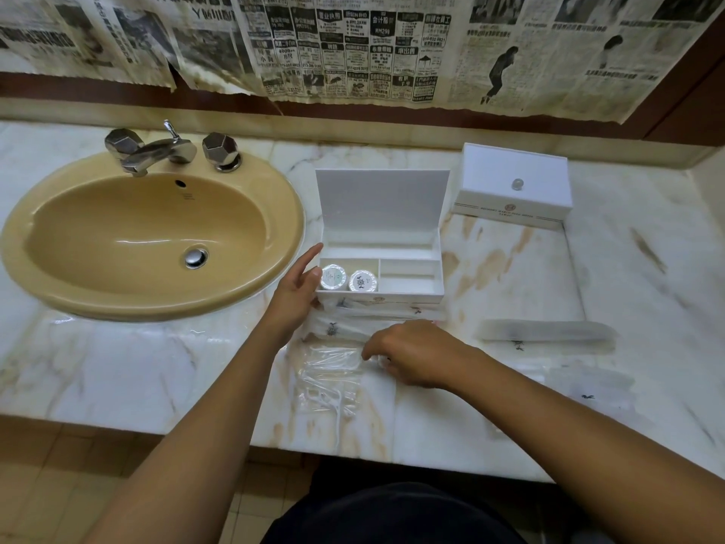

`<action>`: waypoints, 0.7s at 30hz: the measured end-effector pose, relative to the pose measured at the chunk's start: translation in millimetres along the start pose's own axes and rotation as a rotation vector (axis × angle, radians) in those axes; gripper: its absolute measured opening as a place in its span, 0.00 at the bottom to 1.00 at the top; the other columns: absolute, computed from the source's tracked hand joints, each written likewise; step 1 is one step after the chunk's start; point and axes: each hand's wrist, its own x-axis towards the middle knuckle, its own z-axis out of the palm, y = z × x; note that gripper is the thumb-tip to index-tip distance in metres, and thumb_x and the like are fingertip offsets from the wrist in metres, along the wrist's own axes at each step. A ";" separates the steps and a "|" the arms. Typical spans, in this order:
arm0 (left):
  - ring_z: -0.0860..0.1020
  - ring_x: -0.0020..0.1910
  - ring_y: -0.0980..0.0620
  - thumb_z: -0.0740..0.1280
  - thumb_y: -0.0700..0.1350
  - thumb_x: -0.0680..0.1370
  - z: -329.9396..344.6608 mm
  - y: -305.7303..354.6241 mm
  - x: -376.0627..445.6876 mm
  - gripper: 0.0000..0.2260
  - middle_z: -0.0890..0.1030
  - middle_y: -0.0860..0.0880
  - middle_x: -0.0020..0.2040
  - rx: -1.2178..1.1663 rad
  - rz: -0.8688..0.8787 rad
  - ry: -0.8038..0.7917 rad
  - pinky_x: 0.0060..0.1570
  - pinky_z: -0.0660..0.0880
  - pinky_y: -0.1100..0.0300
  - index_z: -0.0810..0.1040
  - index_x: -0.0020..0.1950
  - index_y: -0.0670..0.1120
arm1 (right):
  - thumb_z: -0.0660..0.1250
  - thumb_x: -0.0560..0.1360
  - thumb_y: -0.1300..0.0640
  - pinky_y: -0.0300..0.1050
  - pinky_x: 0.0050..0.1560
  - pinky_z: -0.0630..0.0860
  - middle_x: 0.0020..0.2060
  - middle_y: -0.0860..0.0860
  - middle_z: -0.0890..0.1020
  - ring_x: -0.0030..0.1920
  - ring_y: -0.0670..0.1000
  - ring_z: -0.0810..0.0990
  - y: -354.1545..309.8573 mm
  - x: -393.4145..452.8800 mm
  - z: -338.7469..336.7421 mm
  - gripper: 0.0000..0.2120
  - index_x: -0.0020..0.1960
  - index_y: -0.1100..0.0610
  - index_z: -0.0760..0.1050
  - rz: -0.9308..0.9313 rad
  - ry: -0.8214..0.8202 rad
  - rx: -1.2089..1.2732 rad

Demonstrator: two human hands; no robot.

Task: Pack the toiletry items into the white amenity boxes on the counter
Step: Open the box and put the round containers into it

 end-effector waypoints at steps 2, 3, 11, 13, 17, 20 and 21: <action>0.67 0.44 0.51 0.58 0.48 0.84 -0.5 -0.1 0.4 0.17 0.66 0.53 0.40 -0.003 -0.009 0.001 0.47 0.75 0.60 0.70 0.68 0.68 | 0.59 0.76 0.62 0.47 0.50 0.75 0.60 0.45 0.79 0.57 0.53 0.78 0.8 1.2 -3.7 0.20 0.63 0.44 0.73 -0.014 0.045 -0.022; 0.67 0.43 0.51 0.58 0.48 0.84 -0.4 0.1 0.3 0.17 0.66 0.51 0.41 -0.004 -0.010 0.002 0.46 0.75 0.62 0.70 0.68 0.68 | 0.59 0.76 0.62 0.45 0.48 0.73 0.59 0.45 0.79 0.57 0.53 0.78 0.5 1.1 -5.7 0.20 0.63 0.45 0.74 -0.016 0.065 -0.028; 0.65 0.37 0.53 0.58 0.48 0.84 -2.2 1.3 -0.9 0.17 0.66 0.43 0.43 0.024 -0.001 0.008 0.34 0.72 0.68 0.69 0.71 0.65 | 0.60 0.76 0.61 0.55 0.52 0.76 0.60 0.47 0.79 0.55 0.57 0.78 2.5 5.2 7.9 0.19 0.63 0.45 0.74 0.002 0.042 -0.027; 0.65 0.36 0.53 0.58 0.48 0.84 -1.6 2.0 -1.0 0.17 0.67 0.43 0.44 0.019 0.004 0.006 0.33 0.72 0.68 0.69 0.71 0.65 | 0.60 0.76 0.62 0.62 0.49 0.76 0.57 0.47 0.79 0.51 0.58 0.78 3.7 6.8 13.8 0.18 0.60 0.44 0.74 0.001 0.038 -0.059; 0.65 0.35 0.54 0.58 0.48 0.84 -1.0 2.9 -1.5 0.17 0.66 0.44 0.44 0.015 0.005 0.006 0.33 0.72 0.68 0.69 0.70 0.65 | 0.64 0.71 0.66 0.60 0.41 0.75 0.46 0.49 0.78 0.42 0.59 0.78 4.6 7.5 17.4 0.15 0.52 0.49 0.74 -0.032 0.037 -0.170; 0.66 0.37 0.53 0.58 0.47 0.84 -0.6 3.2 -1.9 0.17 0.67 0.43 0.44 0.013 0.002 0.013 0.33 0.71 0.69 0.69 0.71 0.64 | 0.64 0.69 0.68 0.54 0.38 0.75 0.44 0.50 0.78 0.41 0.59 0.78 4.6 9.1 17.5 0.15 0.50 0.52 0.74 -0.051 0.052 -0.198; 0.66 0.38 0.52 0.58 0.47 0.84 -0.7 3.0 -1.8 0.17 0.67 0.43 0.44 0.013 0.003 0.015 0.32 0.71 0.69 0.69 0.71 0.64 | 0.63 0.70 0.68 0.50 0.38 0.74 0.46 0.50 0.79 0.42 0.58 0.79 4.2 9.2 17.3 0.16 0.52 0.52 0.75 -0.059 0.054 -0.197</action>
